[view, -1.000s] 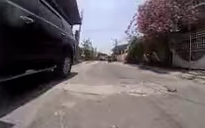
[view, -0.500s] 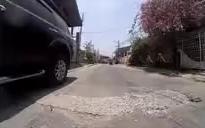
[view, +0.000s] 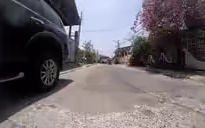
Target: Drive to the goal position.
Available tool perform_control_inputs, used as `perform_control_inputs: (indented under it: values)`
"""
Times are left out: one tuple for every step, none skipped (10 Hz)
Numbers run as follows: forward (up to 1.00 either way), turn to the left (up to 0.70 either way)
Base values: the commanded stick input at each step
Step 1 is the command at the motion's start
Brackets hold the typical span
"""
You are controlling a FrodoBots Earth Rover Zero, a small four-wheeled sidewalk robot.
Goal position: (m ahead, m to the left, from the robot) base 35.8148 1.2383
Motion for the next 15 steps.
perform_control_inputs:
  values:
    - [1.0, 0.0]
    - [1.0, 0.0]
    - [1.0, 0.0]
    - [1.0, 0.0]
    - [1.0, 0.0]
    - [1.0, 0.0]
    - [1.0, 0.0]
    - [1.0, 0.0]
    - [1.0, 0.0]
    - [1.0, 0.0]
    - [1.0, 0.0]
    - [1.0, 0.0]
    - [1.0, 0.0]
    - [1.0, 0.0]
    - [1.0, 0.0]
